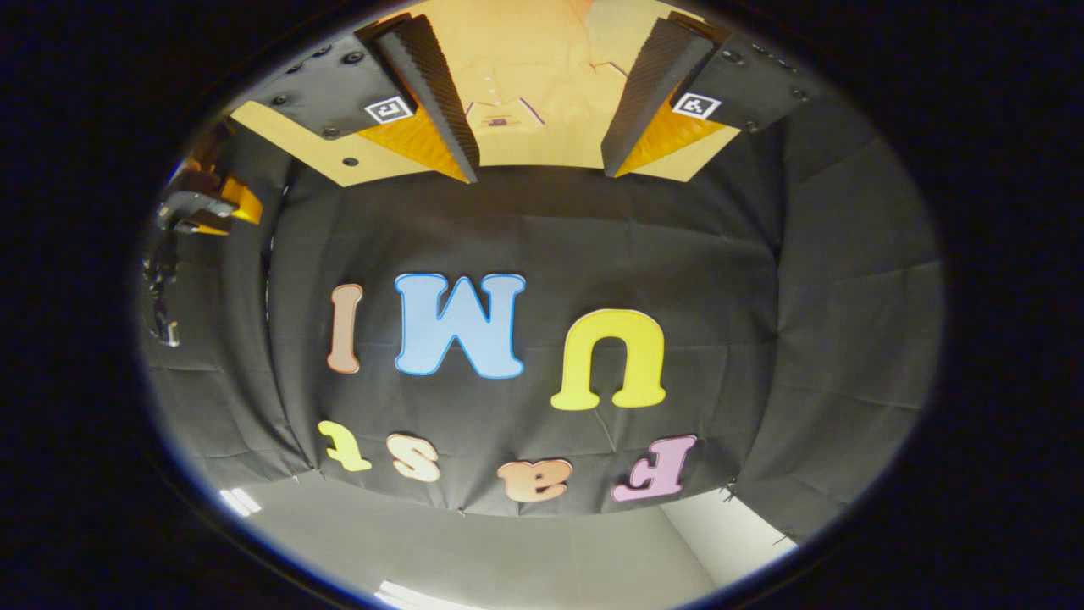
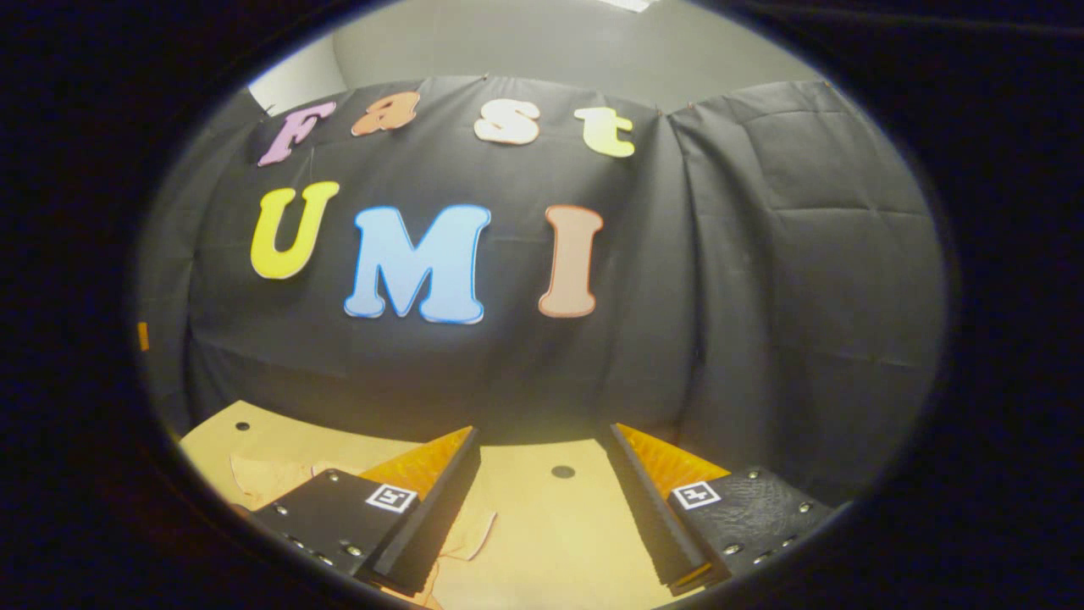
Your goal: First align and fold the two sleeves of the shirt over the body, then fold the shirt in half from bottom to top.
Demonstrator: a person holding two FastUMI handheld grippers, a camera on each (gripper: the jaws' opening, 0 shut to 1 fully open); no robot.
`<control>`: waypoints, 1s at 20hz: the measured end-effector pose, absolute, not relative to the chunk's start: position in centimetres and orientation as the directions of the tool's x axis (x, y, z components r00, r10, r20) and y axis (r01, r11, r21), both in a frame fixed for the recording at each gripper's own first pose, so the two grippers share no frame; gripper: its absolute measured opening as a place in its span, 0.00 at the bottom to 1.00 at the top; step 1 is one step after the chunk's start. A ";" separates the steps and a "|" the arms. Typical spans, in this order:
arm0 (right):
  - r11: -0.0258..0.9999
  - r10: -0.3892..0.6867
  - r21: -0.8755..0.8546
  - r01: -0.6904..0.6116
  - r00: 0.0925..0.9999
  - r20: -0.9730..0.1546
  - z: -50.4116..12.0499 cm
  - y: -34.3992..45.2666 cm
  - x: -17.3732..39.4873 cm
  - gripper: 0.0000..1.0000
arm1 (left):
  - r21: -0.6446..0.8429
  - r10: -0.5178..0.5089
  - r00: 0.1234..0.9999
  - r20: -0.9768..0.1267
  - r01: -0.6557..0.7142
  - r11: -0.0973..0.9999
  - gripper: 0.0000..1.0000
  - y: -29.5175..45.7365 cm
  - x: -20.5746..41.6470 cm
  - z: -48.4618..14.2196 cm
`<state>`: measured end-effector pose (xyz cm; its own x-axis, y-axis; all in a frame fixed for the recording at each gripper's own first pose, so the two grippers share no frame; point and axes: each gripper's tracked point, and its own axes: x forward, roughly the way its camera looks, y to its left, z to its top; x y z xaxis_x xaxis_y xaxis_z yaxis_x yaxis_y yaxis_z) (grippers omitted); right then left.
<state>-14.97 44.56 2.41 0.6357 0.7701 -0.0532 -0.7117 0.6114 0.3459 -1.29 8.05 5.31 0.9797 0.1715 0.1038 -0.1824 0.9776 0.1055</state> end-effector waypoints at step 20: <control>0.528 0.750 0.467 -0.709 0.131 -0.649 -20.5 64.0 -20.8 0.83 | 0.062 0.382 0.920 0.088 -0.388 0.920 0.94 13.8 -0.4 5.2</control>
